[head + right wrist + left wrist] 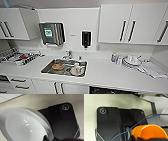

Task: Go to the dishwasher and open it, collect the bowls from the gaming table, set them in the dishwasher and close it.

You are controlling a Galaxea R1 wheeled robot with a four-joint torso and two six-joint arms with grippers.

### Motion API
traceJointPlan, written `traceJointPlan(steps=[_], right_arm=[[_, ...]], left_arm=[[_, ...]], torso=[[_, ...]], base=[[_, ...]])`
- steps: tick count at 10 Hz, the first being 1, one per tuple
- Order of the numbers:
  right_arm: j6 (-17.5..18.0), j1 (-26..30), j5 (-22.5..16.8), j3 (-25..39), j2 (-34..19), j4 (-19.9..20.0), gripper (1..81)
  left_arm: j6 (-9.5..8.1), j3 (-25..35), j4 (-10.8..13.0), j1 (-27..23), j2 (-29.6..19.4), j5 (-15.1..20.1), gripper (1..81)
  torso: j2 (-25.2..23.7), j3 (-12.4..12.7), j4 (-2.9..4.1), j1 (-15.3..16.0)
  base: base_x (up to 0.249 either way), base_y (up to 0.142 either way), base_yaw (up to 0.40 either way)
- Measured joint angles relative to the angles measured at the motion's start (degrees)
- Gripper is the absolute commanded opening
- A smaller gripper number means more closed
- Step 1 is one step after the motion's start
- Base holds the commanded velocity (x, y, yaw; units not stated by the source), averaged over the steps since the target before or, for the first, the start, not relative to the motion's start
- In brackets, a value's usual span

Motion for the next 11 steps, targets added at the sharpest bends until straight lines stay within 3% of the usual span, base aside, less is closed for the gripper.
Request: traceJointPlan(steps=[4,6,8,11], right_arm=[[-0.2,-1.2,-1.3,0.9,-2.4,-0.1,1.0],[-0.2,-2.1,-1.2,2.1,-4.0,-0.1,1.0],[-0.2,-2.2,-0.9,2.4,-4.4,-0.1,1.0],[-0.2,-1.8,-0.6,2.8,-4.4,-0.1,1.0]], left_arm=[[-0.17,0.0,-0.1,-0.2,-0.1,0.0,1.0],[-3.06,0.2,-0.9,-0.5,-0.5,-1.4,1.0],[-5.73,1.0,-1.0,-2.0,-2.1,-3.0,1.0],[-6.01,9.0,-0.9,-3.2,-5.9,-3.4,1.0]], torso=[[0.0,0.0,0.00,0.0],[0.0,-0.2,0.00,0.0],[0.0,-2.6,0.00,-0.1],[0.0,-8.2,0.00,0.0]], base=[[0.000,0.000,0.000],[0.000,0.000,0.000],[0.000,0.000,0.000],[0.000,0.000,0.000]])
